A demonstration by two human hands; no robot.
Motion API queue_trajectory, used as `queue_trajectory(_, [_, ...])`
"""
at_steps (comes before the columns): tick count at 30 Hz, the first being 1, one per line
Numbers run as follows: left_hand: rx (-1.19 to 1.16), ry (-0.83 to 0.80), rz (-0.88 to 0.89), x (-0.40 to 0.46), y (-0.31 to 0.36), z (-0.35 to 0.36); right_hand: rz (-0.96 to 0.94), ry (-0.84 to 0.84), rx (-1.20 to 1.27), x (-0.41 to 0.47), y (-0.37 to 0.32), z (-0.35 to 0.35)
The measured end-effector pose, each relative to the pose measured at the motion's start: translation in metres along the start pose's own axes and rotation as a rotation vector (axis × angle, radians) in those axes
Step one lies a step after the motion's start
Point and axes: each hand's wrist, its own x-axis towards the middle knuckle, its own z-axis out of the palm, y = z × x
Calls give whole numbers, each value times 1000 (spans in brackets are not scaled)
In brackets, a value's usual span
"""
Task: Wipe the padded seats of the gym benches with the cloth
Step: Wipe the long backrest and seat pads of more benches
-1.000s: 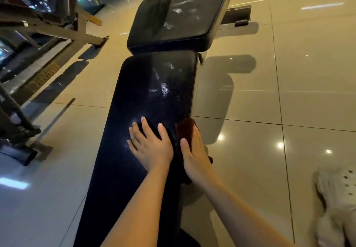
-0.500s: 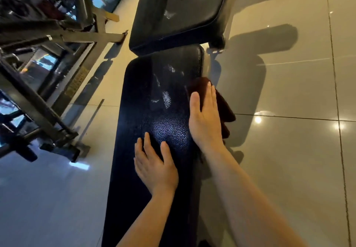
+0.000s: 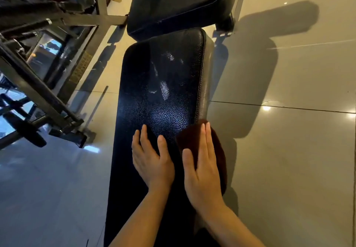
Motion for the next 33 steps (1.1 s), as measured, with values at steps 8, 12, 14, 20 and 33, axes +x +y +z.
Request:
queue_trajectory(8, [-14, 2, -11, 0, 1, 0, -88, 72, -24, 116, -36, -19])
queue_trajectory(12, [-10, -10, -22, 0, 2, -2, -113, 31, -17, 51, -15, -8])
queue_trajectory(14, [-3, -11, -19, 0, 2, -2, -99, -15, -9, 16, -7, -4])
queue_trajectory(20, [1, -15, -28, -1, 2, -2, -60, -51, -17, 65, -22, -17])
queue_trajectory(33, [-16, -4, -34, 2, 2, 0, -81, -99, 21, 49, -4, -22])
